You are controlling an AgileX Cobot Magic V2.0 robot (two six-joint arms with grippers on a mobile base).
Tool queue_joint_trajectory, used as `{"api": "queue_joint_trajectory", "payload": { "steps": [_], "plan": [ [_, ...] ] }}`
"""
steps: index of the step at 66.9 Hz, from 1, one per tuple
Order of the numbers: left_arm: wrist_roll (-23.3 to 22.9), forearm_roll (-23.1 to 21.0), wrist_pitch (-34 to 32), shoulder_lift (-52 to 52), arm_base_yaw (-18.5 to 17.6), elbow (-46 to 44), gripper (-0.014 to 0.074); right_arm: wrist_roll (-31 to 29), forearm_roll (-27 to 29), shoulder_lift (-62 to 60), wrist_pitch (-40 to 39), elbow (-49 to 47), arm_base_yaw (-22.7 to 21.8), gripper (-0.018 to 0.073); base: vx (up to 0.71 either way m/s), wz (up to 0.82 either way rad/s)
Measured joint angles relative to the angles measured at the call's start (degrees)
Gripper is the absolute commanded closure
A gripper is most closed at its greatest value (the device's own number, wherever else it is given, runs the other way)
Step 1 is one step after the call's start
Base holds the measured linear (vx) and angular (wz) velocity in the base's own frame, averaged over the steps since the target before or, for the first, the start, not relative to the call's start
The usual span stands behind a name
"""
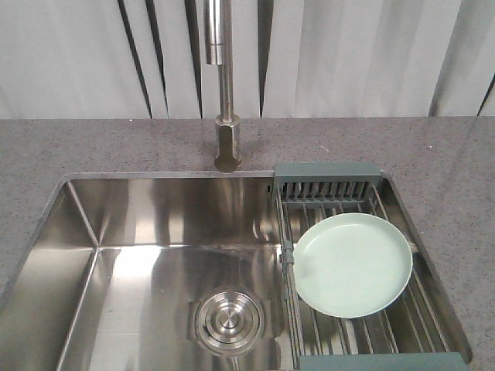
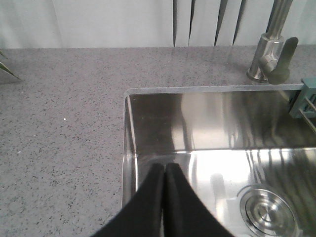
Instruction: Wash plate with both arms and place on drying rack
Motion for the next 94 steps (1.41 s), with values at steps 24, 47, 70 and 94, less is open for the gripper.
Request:
{"api": "queue_joint_trajectory", "payload": {
  "steps": [24, 47, 70, 94],
  "plan": [
    [-0.18, 0.0, -21.29, -19.5, 0.0, 27.24, 0.0603, 0.0, 0.0, 0.0, 0.0, 0.0, 0.0, 0.032, 0.0, 0.0],
    [-0.23, 0.0, -35.34, -20.09, 0.0, 33.26, 0.0603, 0.0, 0.0, 0.0, 0.06, 0.0, 0.0, 0.032, 0.0, 0.0],
    [-0.23, 0.0, -35.42, -20.09, 0.0, 33.26, 0.0603, 0.0, 0.0, 0.0, 0.06, 0.0, 0.0, 0.032, 0.0, 0.0],
    [-0.23, 0.0, -35.44, -20.09, 0.0, 33.26, 0.0603, -0.07, -0.35, -0.25, -0.06, 0.14, 0.0, 0.032, 0.0, 0.0]
  ]
}}
